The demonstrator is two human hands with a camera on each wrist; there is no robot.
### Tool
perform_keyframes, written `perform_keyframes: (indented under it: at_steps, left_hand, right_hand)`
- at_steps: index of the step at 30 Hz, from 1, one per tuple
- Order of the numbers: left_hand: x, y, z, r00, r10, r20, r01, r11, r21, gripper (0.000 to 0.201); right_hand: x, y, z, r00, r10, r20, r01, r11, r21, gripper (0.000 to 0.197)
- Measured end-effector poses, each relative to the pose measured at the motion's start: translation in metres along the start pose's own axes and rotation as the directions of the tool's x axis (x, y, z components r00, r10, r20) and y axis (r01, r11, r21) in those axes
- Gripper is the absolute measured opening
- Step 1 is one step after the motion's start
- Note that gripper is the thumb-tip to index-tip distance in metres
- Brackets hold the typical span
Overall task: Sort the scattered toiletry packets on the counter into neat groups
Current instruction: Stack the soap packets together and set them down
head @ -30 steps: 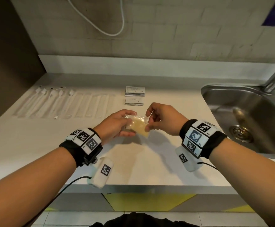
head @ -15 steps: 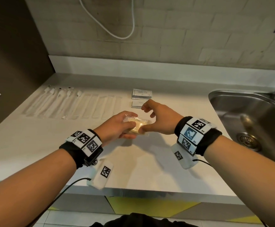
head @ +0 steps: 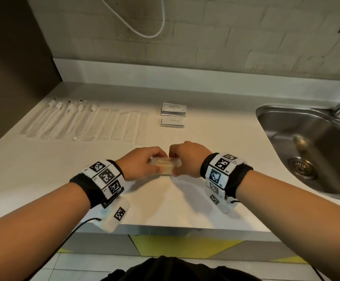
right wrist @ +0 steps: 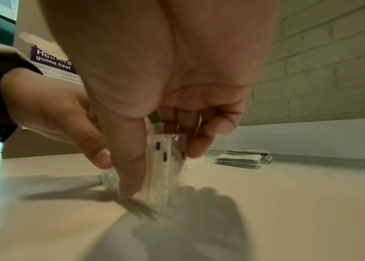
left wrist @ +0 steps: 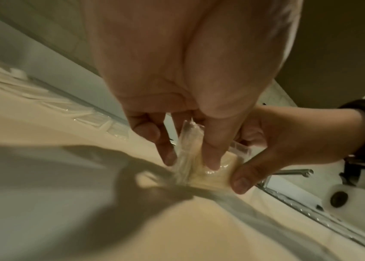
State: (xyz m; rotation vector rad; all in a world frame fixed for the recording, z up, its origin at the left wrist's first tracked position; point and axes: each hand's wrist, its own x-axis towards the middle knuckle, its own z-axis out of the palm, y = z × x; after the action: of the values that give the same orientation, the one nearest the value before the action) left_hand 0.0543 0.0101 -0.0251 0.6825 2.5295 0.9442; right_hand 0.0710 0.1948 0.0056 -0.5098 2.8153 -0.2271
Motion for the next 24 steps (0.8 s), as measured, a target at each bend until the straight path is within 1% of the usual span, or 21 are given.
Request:
perform_keyframes:
  at_steps: [2, 4, 5, 6, 9, 11, 16, 18, 21, 24]
  left_hand:
    - [0.001, 0.0, 0.003, 1.0, -0.01, 0.015, 0.009, 0.993, 0.117, 0.038]
    - [0.001, 0.0, 0.007, 0.998, -0.028, 0.05, 0.012, 0.956, 0.292, 0.04]
    - [0.001, -0.001, 0.009, 0.997, -0.037, 0.07, 0.01, 0.935, 0.355, 0.041]
    - [0.001, -0.003, 0.011, 0.995, -0.043, 0.093, 0.005, 0.925, 0.381, 0.044]
    - [0.003, -0.006, 0.011, 0.989, -0.043, 0.138, -0.003, 0.949, 0.316, 0.048]
    - [0.005, -0.005, 0.011, 0.99, -0.04, 0.135, -0.001, 0.959, 0.284, 0.046]
    - [0.008, -0.005, 0.012, 0.994, -0.015, 0.112, -0.016, 0.963, 0.268, 0.039]
    - [0.008, -0.005, 0.012, 0.994, -0.005, 0.109, -0.024, 0.965, 0.263, 0.037]
    - [0.009, -0.004, 0.011, 0.993, 0.009, 0.114, -0.039, 0.965, 0.259, 0.035]
    - [0.01, -0.005, 0.008, 0.995, 0.02, 0.103, -0.046, 0.967, 0.249, 0.035]
  right_hand:
    - [-0.001, 0.0, 0.005, 1.0, 0.006, -0.005, -0.006, 1.0, -0.01, 0.039]
    - [-0.002, 0.0, 0.008, 1.0, 0.01, 0.008, -0.01, 1.0, -0.004, 0.039]
    - [-0.003, 0.0, 0.009, 1.0, 0.015, 0.015, -0.015, 1.0, 0.009, 0.039]
    - [-0.003, 0.0, 0.01, 1.0, 0.024, 0.02, -0.025, 0.999, 0.031, 0.039]
    - [-0.003, 0.003, 0.011, 0.999, 0.051, 0.017, -0.053, 0.991, 0.123, 0.041]
    - [-0.002, 0.005, 0.013, 0.998, 0.06, 0.014, -0.061, 0.985, 0.164, 0.042]
    - [-0.002, 0.009, 0.014, 0.998, 0.062, 0.005, -0.062, 0.976, 0.209, 0.051]
    - [-0.003, 0.012, 0.013, 0.998, 0.058, -0.002, -0.056, 0.973, 0.222, 0.048]
    - [-0.003, 0.015, 0.014, 0.999, 0.048, -0.021, -0.041, 0.966, 0.254, 0.037]
    - [-0.002, 0.018, 0.014, 0.998, 0.056, -0.012, -0.05, 0.958, 0.282, 0.034]
